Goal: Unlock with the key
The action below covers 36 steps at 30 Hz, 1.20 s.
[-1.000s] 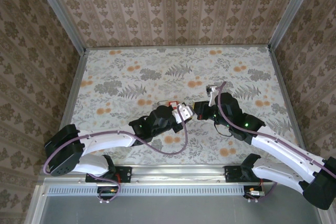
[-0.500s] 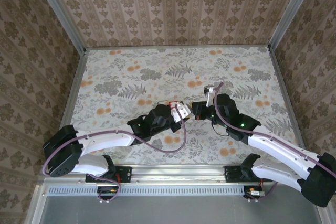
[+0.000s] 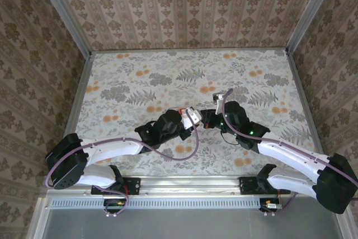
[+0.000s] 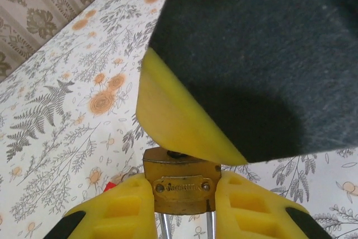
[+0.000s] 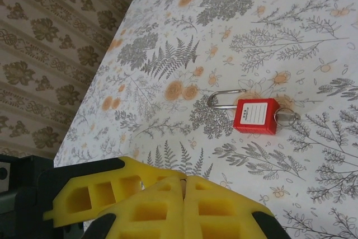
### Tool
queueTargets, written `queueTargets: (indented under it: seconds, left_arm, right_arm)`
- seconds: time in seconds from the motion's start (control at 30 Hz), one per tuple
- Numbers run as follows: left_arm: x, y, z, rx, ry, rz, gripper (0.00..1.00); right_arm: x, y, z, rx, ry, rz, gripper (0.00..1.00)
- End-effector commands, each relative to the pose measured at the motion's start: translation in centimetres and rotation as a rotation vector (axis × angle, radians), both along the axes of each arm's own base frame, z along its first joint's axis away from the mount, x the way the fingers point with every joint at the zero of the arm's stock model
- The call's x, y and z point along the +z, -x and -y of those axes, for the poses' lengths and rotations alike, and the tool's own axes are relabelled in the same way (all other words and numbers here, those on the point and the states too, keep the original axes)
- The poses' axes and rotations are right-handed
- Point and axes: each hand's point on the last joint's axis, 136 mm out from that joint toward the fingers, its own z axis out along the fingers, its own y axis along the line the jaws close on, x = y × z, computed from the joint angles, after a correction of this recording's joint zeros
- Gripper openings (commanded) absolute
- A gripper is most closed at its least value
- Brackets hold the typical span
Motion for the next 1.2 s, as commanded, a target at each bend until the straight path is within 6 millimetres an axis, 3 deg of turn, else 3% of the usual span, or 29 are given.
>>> queueTargets:
  seconds: [0.0, 0.23, 0.43, 0.53, 0.83, 1.17]
  left_arm:
    - [12.5, 0.4, 3.6, -0.095, 0.352, 0.174, 0.16]
    - [13.3, 0.2, 4.3, -0.120, 0.341, 0.184, 0.17]
    - [9.2, 0.1, 4.5, -0.131, 0.146, 0.126, 0.16]
    - [7.7, 0.0, 3.9, -0.106, 0.060, 0.142, 0.16]
    - [6.3, -0.3, 2.3, -0.055, -0.136, 0.323, 0.17]
    - [3.8, 1.3, 3.6, -0.125, -0.296, 0.427, 0.16]
  right_arm:
    - [-4.6, 3.0, -1.4, 0.116, 0.029, -0.158, 0.00]
    - [-4.8, 3.0, -1.5, 0.120, 0.035, -0.162, 0.00]
    - [-4.8, 2.7, -0.8, 0.082, 0.026, -0.207, 0.00]
    - [-5.0, 2.7, -1.3, 0.088, -0.027, -0.243, 0.00]
    - [-3.9, 2.7, -2.9, 0.112, -0.155, -0.302, 0.00]
    - [-2.1, 2.8, -4.2, 0.159, -0.266, -0.305, 0.00]
